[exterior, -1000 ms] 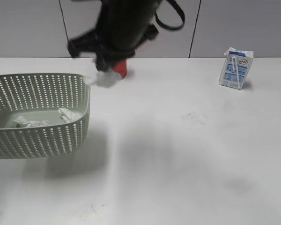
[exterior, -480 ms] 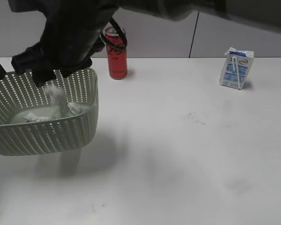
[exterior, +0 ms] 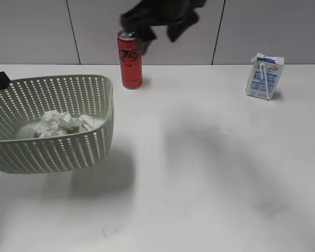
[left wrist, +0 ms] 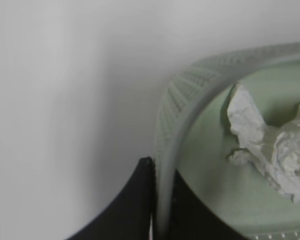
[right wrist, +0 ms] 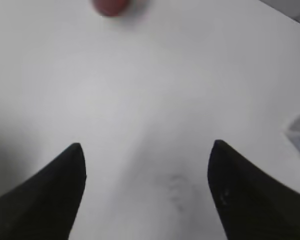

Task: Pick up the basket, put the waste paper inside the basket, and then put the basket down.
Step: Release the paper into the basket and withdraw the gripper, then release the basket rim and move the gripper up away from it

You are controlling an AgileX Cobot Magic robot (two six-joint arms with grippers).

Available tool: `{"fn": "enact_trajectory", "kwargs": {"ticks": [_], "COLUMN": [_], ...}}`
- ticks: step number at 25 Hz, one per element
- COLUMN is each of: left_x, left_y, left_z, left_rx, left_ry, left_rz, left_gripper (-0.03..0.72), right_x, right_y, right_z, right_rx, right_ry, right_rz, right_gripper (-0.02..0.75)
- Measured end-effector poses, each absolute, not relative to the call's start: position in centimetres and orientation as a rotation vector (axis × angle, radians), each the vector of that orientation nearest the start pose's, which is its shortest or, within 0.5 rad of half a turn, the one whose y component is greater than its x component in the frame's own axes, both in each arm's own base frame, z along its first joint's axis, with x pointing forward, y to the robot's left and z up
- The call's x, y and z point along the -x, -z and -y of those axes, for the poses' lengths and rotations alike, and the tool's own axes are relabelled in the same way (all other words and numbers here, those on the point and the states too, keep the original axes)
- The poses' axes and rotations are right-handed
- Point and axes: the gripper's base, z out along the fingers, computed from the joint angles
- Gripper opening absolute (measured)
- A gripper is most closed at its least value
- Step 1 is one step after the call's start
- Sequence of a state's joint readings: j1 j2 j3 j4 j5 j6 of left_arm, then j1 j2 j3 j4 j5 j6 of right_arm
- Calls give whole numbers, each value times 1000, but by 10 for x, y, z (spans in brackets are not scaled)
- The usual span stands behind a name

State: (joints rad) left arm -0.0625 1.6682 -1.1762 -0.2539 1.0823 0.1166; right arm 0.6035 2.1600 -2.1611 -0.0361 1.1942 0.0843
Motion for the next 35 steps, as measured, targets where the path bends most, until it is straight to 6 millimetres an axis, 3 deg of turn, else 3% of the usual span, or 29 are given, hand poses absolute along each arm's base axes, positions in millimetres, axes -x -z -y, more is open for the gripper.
{"fn": "enact_trajectory", "kwargs": {"ticks": [3, 6, 9, 12, 16, 23, 30, 35], "left_x": [-311, -311, -311, -313, -319, -329, -341, -352], "left_y": [-234, -234, -234, -233, -223, -202, -203, -202], "left_z": [50, 58, 64, 69, 74, 103, 132, 147], "left_rx": [-149, -179, -199, -209, -218, -219, -234, -227], "left_ry": [347, 356, 364, 370, 376, 382, 403, 387], "left_rz": [-3022, -3010, -2992, -2973, -2995, -3006, -2955, -2941], "left_gripper": [6, 6, 6, 6, 6, 6, 6, 6], "right_x": [-427, -440, -437, -417, -369, -245, -128, -65], "right_y": [-296, -297, -302, -308, -329, -357, -338, -316], "right_z": [-208, -157, -121, -94, -77, -49, -24, -11], "right_rx": [504, 347, 246, 195, 211, 210, 193, 178], "right_ry": [-110, -75, -52, -47, -20, -28, -57, -81], "right_rz": [-2659, -2698, -2727, -2769, -2771, -2683, -2520, -2365], "right_gripper": [573, 571, 571, 571, 571, 571, 570, 570]}}
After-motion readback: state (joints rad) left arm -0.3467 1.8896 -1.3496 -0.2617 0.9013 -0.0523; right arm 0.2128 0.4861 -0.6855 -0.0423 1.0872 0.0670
